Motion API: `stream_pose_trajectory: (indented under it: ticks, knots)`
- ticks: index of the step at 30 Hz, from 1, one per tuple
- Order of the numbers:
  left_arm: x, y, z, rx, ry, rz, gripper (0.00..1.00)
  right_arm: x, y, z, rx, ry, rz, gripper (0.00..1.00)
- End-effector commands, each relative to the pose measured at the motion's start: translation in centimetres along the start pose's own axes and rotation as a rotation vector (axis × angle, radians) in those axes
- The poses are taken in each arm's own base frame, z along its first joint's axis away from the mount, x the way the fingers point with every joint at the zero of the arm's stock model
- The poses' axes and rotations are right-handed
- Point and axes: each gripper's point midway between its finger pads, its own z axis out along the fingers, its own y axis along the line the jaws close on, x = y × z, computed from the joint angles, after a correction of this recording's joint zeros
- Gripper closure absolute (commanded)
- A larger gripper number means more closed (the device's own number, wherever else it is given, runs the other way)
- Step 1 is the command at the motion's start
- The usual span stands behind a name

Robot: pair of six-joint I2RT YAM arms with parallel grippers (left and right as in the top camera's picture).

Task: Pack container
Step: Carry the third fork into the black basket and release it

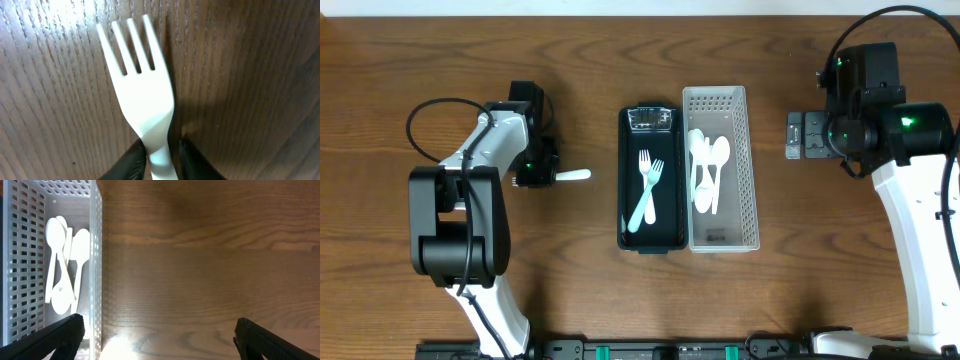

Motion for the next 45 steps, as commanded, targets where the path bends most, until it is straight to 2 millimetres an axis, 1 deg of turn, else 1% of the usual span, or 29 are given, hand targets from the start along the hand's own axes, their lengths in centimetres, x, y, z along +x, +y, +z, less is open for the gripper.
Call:
stream_pose_trajectory:
  ticks: [1,4,8,11,13,17,20,22,24,27,30,34,37,40,45]
  knots:
    - [-0.4,0.4,0.6,-0.023,-0.018,-0.003,0.88,0.1,-0.4,0.2,0.010,0.007,-0.006,0.01]
    - [-0.3,0.4,0.6,-0.023,-0.014,0.017,0.94,0.1,-0.4,0.2,0.010,0.007,-0.006,0.01]
    - [-0.2,0.3,0.3,-0.014,-0.007,0.088,0.94,0.1,-0.4,0.2,0.010,0.006,-0.006,0.01]
    - [-0.1,-0.1,-0.6,0.013,-0.008,0.165,0.94,0.1,-0.4,0.2,0.010,0.006,-0.006,0.01]
    - [-0.1,-0.5,-1.7,0.045,-0.013,0.229,0.94,0.1,-0.4,0.2,0.010,0.006,-0.006,0.01]
    - [0.9,-1.7,-5.3,0.151,-0.035,0.401,0.94,0.1,-0.4,0.2,0.010,0.005,-0.006,0.01]
    - [2.8,-2.5,-9.2,0.258,-0.067,0.588,0.94,0.1,-0.4,0.2,0.010,0.005,-0.006,0.01]
    - [4.7,-2.7,-11.7,0.330,-0.091,0.722,0.94,0.1,-0.4,0.2,0.010,0.005,-0.006,0.01]
    - [6.7,-2.6,-13.8,0.388,-0.111,0.851,0.94,0.1,-0.4,0.2,0.010,0.005,-0.006,0.01]
    - [10.2,-2.0,-15.8,0.453,-0.139,1.072,0.94,0.1,-0.4,0.2,0.010,0.006,-0.006,0.01]
    - [13.9,-0.6,-16.0,0.461,-0.151,1.321,0.94,0.1,-0.4,0.2,0.010,0.006,-0.006,0.01]
    - [18.4,1.5,-14.7,0.441,-0.149,1.612,0.94,0.1,-0.4,0.2,0.010,0.006,-0.006,0.01]
    - [20.6,2.6,-13.3,0.416,-0.135,1.724,0.94,0.1,-0.4,0.2,0.010,0.006,-0.006,0.01]
    - [21.2,3.0,-11.7,0.364,-0.133,1.754,0.94,0.1,-0.4,0.2,0.010,0.006,-0.006,0.01]
    - [21.0,2.9,-9.0,0.287,-0.113,1.760,0.93,0.1,-0.4,0.2,0.010,0.006,-0.006,0.01]
